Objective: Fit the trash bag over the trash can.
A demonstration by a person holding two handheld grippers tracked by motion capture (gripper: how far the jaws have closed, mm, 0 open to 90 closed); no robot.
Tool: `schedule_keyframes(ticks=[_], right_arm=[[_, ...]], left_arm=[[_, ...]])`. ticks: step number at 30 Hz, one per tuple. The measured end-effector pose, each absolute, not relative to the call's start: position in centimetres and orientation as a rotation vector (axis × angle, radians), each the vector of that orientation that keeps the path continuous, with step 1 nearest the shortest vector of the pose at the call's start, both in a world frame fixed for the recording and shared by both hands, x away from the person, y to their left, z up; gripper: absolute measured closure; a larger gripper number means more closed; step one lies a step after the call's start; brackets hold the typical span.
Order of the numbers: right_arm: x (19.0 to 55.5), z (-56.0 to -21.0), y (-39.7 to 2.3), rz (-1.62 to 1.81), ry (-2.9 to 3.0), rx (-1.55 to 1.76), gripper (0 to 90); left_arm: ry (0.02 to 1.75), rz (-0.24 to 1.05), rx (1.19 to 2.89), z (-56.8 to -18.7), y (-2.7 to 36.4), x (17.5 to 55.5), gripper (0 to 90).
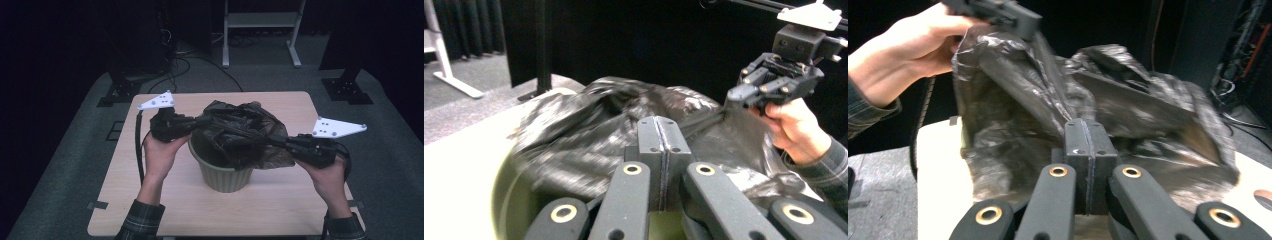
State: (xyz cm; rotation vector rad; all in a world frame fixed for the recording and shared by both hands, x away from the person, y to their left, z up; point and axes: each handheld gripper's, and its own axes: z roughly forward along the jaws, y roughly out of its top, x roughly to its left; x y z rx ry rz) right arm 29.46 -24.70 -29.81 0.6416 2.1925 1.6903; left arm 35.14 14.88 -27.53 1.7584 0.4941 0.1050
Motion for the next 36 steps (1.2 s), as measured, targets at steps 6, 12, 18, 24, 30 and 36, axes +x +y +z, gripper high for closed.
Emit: schedule_keyframes(ticks=[6, 12, 18, 24, 30, 36], right_arm=[[29.7, -29.8, -24.6, 1.727, 2.158, 0.632, 74.5], [29.8, -29.7, -25.4, 1.79, 2.11, 0.689, 63.4], [30.3, -30.7, -24.6, 1.803, 2.154, 0.729, 51.2], [32.0, -31.2, -22.1, 1.891, 2.18, 0.771, 48.5], [34.0, -31.2, -20.6, 1.905, 2.195, 0.805, 77.6], [35.1, -31.5, -21.3, 1.785, 2.158, 0.874, 90.0]], left_arm=[[0.493, 0.161, 1.786, -28.3, 15.3, 34.1, 89.6], [0.562, 0.2, 1.741, -29.1, 18.8, 33.3, 89.6], [0.615, 0.188, 1.692, -30.5, 21.5, 32.9, 89.5], [0.603, 0.155, 1.69, -31.2, 21.0, 33.2, 89.5], [0.574, 0.13, 1.699, -30.9, 19.7, 33.6, 89.5], [0.572, 0.133, 1.693, -30.8, 19.4, 33.9, 89.5]])
